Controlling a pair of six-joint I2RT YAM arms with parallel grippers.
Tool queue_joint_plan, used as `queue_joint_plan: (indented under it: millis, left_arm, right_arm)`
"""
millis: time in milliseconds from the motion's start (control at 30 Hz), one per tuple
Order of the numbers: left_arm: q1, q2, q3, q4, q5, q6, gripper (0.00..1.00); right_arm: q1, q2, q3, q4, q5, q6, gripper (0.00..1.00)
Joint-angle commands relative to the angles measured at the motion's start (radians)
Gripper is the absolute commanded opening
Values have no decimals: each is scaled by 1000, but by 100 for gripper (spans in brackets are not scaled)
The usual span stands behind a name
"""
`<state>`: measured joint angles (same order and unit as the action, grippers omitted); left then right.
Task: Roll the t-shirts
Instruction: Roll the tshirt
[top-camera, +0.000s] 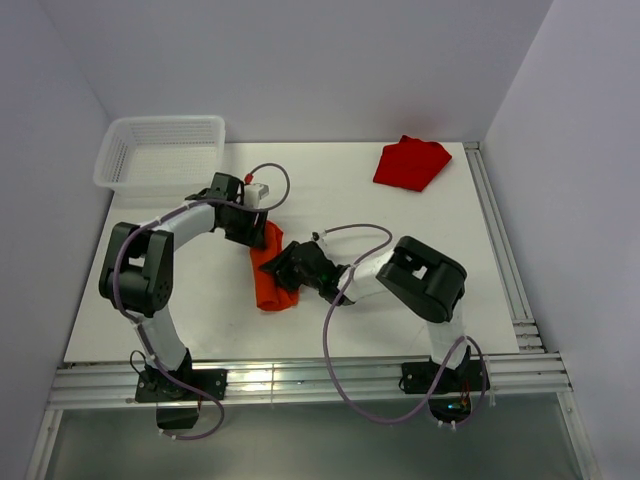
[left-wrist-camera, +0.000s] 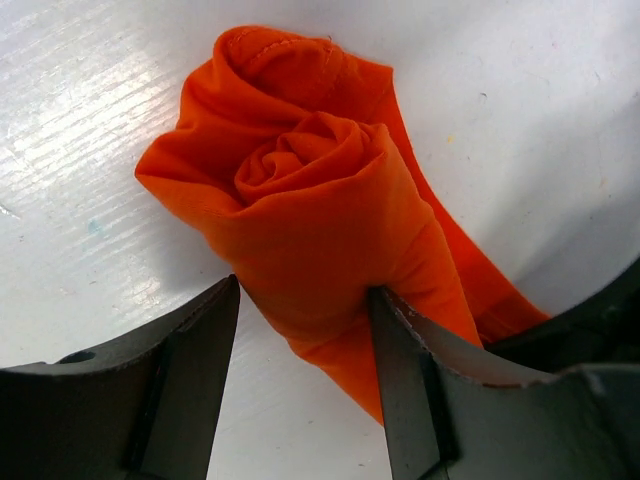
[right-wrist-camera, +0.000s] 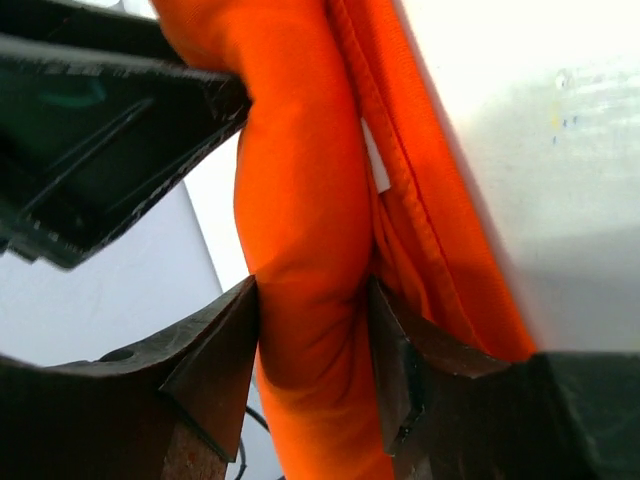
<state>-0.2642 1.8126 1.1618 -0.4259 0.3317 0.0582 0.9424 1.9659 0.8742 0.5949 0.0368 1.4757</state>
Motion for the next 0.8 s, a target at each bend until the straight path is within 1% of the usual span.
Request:
queue_joint_plan:
  millis: [0, 233, 400, 467, 500, 533, 600, 633, 700, 733, 767]
  left_arm:
    - [-18, 54, 33, 10, -125, -8, 60]
    - [-32, 60, 38, 7, -140, -6, 59]
    - [-36, 50, 36, 6, -145, -6, 59]
    - [-36, 48, 36, 3, -138, -5, 59]
    - [-36, 47, 35, 1, -140, -6, 59]
    - [-38, 45, 33, 1, -140, -6, 59]
    - [-38, 40, 32, -1, -138, -1, 59]
    - [-38, 37, 30, -1, -140, -1, 59]
    - [-40, 36, 29, -2, -141, 0, 59]
    - [-38, 36, 29, -5, -140, 0, 59]
    - [-40, 33, 27, -5, -138, 3, 59]
  right_arm:
    - [36, -81, -17, -110, 61, -34, 53]
    - [101, -147, 3, -262, 158, -69, 54]
    - [160, -153, 35, -365, 210, -69, 48]
    - [174, -142, 43, -383, 216, -68, 42]
    - [182, -137, 48, -389, 207, -71, 35]
    - [185, -130, 51, -391, 207, -71, 31]
    - [193, -119, 54, -389, 195, -74, 20]
    - [194, -111, 63, -397, 192, -81, 17]
    - [200, -105, 74, -417, 195, -89, 17]
    - [202, -104, 81, -437, 201, -92, 20]
    - [203, -105, 100, -482, 210, -97, 24]
